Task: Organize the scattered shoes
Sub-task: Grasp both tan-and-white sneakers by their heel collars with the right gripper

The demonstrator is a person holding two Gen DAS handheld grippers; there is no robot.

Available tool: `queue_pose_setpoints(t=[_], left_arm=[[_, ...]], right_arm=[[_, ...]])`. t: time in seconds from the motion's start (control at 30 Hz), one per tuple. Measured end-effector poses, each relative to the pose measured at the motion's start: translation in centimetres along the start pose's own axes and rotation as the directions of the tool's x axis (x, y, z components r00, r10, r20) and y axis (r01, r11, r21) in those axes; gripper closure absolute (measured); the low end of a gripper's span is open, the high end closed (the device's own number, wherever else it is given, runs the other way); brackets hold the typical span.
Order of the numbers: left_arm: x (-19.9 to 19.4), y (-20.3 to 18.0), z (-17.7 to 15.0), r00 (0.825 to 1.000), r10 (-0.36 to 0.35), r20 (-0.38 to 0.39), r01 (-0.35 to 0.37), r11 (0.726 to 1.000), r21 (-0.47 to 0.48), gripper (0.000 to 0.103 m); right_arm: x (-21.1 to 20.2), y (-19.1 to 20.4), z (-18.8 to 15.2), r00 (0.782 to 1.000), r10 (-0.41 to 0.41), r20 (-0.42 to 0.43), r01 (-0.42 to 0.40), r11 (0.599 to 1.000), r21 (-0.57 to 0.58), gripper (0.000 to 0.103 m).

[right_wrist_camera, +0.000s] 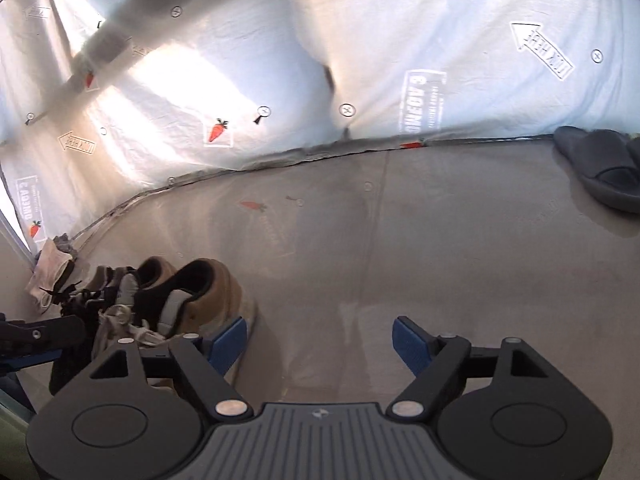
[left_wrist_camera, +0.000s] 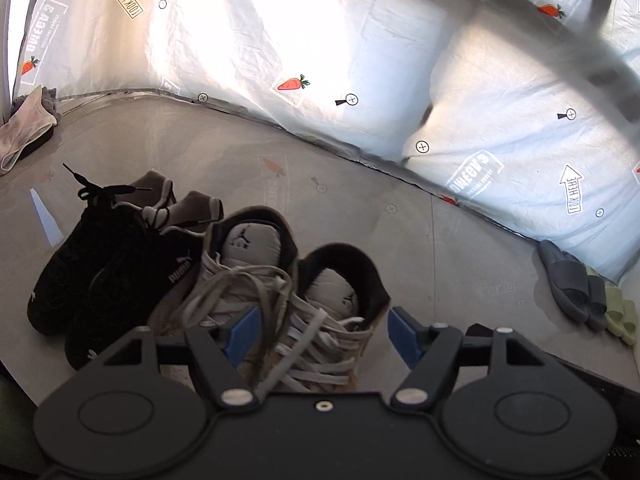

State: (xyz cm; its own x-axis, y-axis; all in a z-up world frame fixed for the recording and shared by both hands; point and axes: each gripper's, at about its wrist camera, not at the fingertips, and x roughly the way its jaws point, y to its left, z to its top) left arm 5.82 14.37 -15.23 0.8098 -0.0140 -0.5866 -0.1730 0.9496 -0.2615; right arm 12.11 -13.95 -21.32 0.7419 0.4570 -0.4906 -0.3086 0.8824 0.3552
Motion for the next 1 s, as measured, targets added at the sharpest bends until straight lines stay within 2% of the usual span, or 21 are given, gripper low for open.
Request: queue_pose_setpoints(t=[0.13, 0.3, 0.53, 0.8, 0.87, 1.0], left_arm=[[0.6, 3.0, 1.8, 1.000, 0.017, -0.009, -0.017, 1.000, 0.004, 0.031], [2.4, 6.2, 3.4, 0.999, 0.031, -0.040, -0.032, 0.999, -0.019, 0.031], [4.3, 8.9, 4.9, 0.999, 0.004, -0.052, -0.007, 0.998, -0.056, 0.031], [6.2, 11.3, 7.1, 0.998, -0.020, -0.056, 0.014, 0.995, -0.102, 0.031], [6.8, 11.8, 7.4, 0.998, -0.019, -0.065, 0.012, 0.994, -0.110, 0.031], [8.1, 12.9, 7.7, 0.995, -0.026, -0.091, 0.013, 0.990, -0.140, 0.031]], right_arm=[[3.0, 6.6, 0.9, 0.998, 0.063, -0.003, -0.063, 0.998, -0.015, 0.022], [6.3, 12.1, 2.2, 0.999, 0.029, -0.045, -0.031, 0.998, -0.055, 0.022], [11.9, 13.4, 3.6, 0.982, -0.087, -0.167, 0.093, 0.995, 0.028, 0.022], [17.2, 14.5, 4.8, 0.944, -0.128, -0.306, 0.153, 0.986, 0.061, 0.022], [18.2, 14.9, 5.2, 0.933, -0.136, -0.333, 0.165, 0.984, 0.061, 0.016], [20.4, 15.7, 5.7, 0.905, -0.184, -0.384, 0.213, 0.976, 0.035, 0.013]])
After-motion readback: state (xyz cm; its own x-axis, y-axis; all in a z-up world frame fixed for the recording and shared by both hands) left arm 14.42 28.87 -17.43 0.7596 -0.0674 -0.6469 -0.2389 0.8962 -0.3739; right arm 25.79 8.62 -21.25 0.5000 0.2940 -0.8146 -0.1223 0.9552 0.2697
